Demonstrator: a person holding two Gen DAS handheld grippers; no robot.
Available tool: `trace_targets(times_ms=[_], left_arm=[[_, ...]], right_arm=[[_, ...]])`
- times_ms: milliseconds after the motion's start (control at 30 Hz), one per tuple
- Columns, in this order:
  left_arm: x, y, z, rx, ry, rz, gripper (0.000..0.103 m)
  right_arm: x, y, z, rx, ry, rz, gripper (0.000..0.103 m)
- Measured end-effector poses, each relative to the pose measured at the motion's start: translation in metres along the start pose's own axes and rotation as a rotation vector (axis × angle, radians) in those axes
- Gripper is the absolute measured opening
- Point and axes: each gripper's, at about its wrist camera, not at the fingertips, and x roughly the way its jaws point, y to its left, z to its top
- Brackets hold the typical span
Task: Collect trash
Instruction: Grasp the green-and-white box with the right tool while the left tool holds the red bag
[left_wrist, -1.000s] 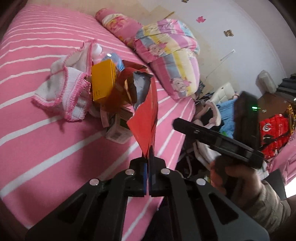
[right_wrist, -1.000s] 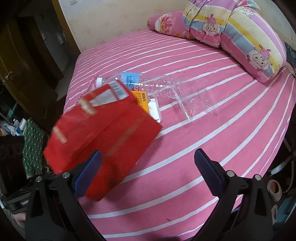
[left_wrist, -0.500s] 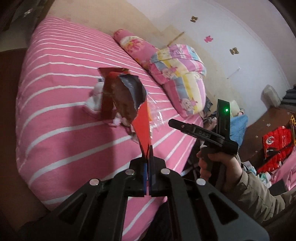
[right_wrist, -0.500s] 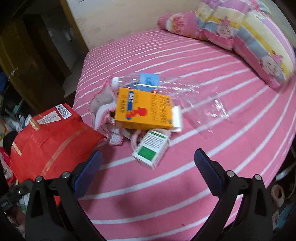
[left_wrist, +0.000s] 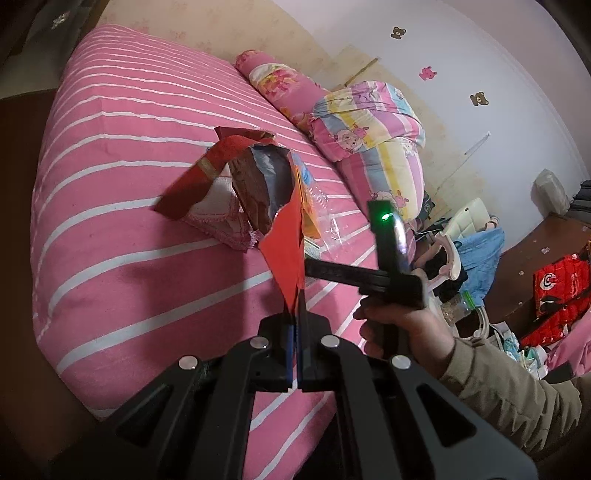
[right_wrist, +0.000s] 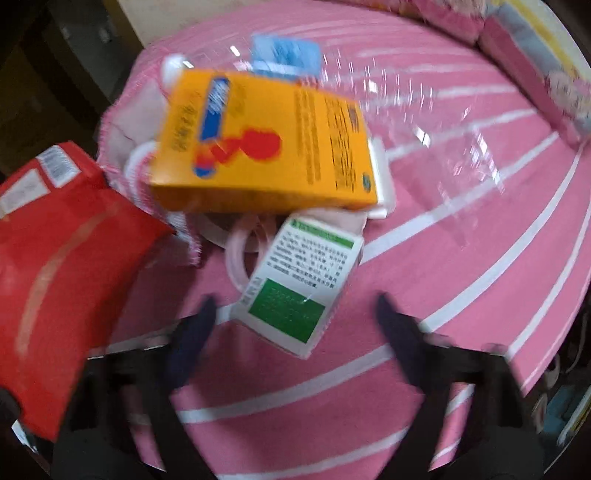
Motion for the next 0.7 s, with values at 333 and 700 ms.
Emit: trace_targets(times_ms=[333, 700], left_arm=[[-0.009, -0.021, 0.005, 0.035, -0.022, 0.015, 0.0], [-0.032, -0.075, 0.014, 0.119, -0.075, 0.009, 0.0]], right_arm=[[-0.039, -0.019, -0.026, 0.077, -0.09, 0.08, 0.05], [-0.13, -0.024, -0.059, 0.052, -0.207, 0.198, 0.05]])
